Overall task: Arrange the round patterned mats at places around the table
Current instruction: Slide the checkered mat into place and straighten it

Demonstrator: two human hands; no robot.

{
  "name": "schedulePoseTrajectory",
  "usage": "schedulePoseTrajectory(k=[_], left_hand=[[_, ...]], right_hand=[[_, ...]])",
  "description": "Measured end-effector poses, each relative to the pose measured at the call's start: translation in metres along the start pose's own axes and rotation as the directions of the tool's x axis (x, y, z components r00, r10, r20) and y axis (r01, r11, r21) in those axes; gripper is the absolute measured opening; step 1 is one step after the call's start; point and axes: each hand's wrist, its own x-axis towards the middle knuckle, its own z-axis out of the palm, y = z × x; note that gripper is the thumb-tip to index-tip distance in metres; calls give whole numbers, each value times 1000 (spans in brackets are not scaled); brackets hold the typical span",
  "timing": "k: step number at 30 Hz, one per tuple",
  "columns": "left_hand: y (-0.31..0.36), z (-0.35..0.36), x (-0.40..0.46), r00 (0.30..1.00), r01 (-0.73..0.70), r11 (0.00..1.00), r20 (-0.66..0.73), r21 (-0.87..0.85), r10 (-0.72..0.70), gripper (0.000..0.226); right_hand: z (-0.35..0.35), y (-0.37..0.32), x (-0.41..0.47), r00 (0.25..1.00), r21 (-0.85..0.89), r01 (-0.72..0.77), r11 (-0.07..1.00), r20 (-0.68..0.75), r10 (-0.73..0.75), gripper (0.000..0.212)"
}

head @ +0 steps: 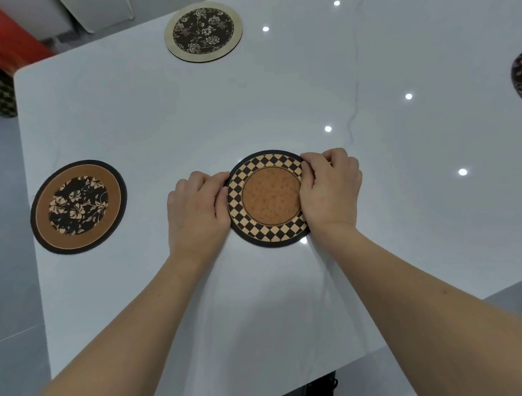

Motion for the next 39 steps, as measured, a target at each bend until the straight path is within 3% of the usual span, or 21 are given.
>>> schedulePoseTrajectory(k=[12, 22, 30, 39], left_hand=[[-1, -14, -6, 991, 102, 958, 117, -267, -72, 14], [19, -17, -37, 981, 156, 957, 150, -243, -122, 6], [30, -21, -72, 981, 122, 963, 176, -242, -80, 9], [38, -24, -91, 979, 95, 967, 196, -236, -48, 10]], right_hand=[[-9, 5, -7, 998, -14, 57, 998, 40, -56, 25], [-38, 31, -38, 971, -8, 198, 980, 138, -195, 15], [-59, 53, -65, 939, -42, 284, 958, 213, -270, 12], [-70, 65, -83, 934, -48, 320, 946, 184, -307, 14]])
